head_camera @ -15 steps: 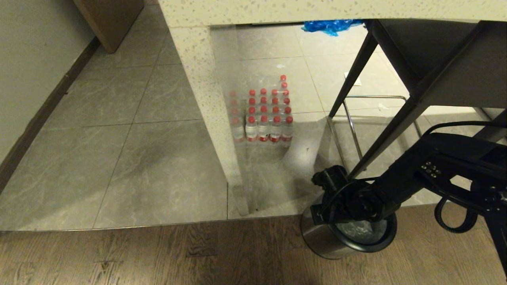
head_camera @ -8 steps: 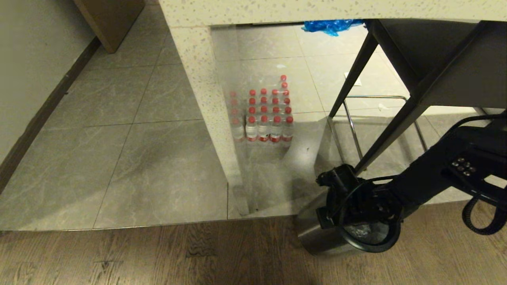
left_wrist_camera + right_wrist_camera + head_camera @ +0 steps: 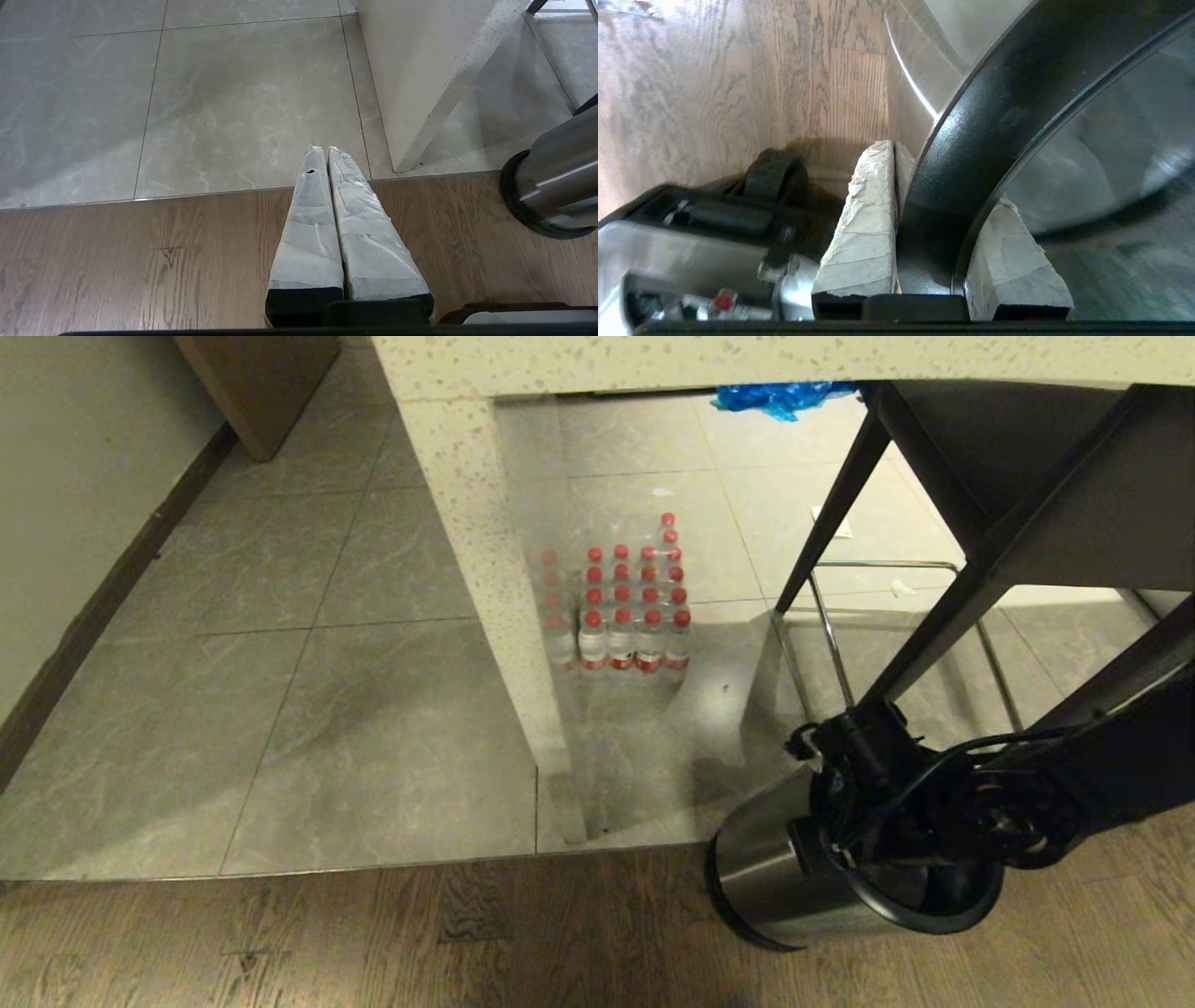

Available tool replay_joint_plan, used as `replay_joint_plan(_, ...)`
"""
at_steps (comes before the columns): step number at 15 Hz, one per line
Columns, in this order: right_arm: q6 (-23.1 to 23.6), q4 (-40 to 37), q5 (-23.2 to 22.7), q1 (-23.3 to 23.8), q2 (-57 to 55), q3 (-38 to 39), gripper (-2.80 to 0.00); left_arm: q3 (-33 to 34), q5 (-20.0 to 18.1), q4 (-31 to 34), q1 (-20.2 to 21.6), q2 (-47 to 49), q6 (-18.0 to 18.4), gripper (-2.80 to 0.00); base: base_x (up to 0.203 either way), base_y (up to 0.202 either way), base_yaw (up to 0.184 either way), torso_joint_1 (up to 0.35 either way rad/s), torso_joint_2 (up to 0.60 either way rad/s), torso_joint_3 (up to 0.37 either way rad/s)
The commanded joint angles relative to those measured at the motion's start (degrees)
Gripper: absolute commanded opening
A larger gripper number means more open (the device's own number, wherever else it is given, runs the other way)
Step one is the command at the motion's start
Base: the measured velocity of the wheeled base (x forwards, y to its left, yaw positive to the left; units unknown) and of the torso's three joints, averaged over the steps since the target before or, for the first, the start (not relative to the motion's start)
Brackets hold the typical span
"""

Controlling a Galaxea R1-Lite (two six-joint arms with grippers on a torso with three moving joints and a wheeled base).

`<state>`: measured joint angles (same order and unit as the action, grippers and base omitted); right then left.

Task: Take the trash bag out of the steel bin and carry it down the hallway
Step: Place the outer trash can on the ground

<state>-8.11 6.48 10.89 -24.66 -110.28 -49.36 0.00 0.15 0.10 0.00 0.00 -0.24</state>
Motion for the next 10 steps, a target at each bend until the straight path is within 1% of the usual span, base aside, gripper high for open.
replay_joint_plan(1, -0.03, -3.56, 0.06, -0.03, 7.24, -0.81, -2.8, 0.02, 0.03, -0.01, 0.0, 0.0, -0.02, -2.8, 0.0, 0.0, 0.0, 0.0, 0.0, 0.0)
replay_joint_plan(5, 0.18, -15.02, 0.05, -0.04, 20.01, -3.41, -2.8, 0.09, 0.03, -0.01, 0.0, 0.09, -0.02, -2.8, 0.0, 0.0, 0.0, 0.0, 0.0, 0.0)
replay_joint_plan(8, -0.1, -29.27, 0.19, -0.04, 30.54, -7.56, -2.8, 0.09, 0.03, -0.01, 0.0, 0.03, -0.02, -2.8, 0.0, 0.0, 0.0, 0.0, 0.0, 0.0)
replay_joint_plan(10, -0.69, -38.25, 0.26, -0.04, 35.63, -12.07, -2.8, 0.09, 0.03, -0.01, 0.0, 0.08, -0.02, -2.8, 0.0, 0.0, 0.0, 0.0, 0.0, 0.0)
